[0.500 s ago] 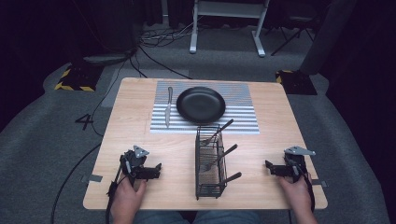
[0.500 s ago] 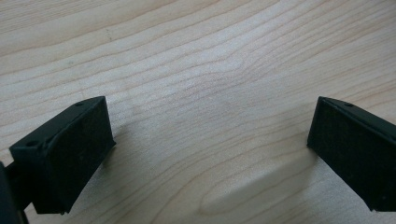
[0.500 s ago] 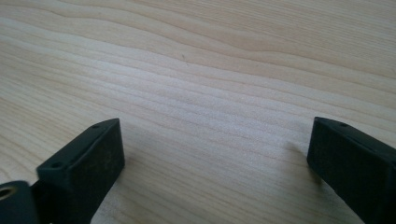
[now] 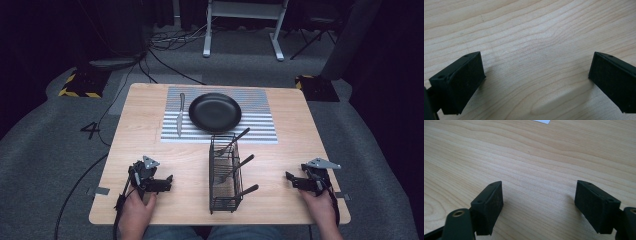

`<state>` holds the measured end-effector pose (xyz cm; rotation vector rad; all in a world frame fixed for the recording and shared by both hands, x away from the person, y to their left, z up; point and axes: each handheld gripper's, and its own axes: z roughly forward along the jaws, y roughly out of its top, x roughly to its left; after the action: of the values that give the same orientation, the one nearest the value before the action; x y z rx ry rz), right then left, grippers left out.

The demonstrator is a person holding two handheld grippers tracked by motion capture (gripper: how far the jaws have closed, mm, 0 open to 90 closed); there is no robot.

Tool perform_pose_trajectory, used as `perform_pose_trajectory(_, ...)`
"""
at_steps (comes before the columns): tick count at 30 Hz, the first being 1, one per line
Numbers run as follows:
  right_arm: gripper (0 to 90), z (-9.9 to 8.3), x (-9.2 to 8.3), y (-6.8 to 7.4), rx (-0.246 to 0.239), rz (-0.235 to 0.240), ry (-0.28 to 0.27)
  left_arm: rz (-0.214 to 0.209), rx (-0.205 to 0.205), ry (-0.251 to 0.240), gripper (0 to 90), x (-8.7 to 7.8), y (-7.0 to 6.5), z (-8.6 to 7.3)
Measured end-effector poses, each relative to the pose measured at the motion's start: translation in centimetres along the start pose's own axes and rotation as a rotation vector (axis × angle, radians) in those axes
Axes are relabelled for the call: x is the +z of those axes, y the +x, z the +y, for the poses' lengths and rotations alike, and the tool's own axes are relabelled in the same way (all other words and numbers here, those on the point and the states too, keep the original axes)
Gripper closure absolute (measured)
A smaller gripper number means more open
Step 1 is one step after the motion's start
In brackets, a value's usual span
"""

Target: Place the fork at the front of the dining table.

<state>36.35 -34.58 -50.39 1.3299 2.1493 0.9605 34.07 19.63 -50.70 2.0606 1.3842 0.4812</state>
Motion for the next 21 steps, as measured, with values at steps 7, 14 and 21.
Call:
perform_pose_trajectory(7,34.2,0.4,-1.0,0.3,-0.021,0.031,0.032,0.0,0.0,0.0,0.2,0.0,0.0,0.0)
perform_pose_trajectory(14,40.1,1.9,-4.2,1.2,-0.015,0.143,-0.013,0.0,0.0,0.0,0.2,0.0,0.0,0.0)
perform_pose_trajectory(21,42.2,2.7,-6.4,2.6,-0.048,0.226,-0.031,0.0,0.0,0.0,0.2,0.0,0.0,0.0)
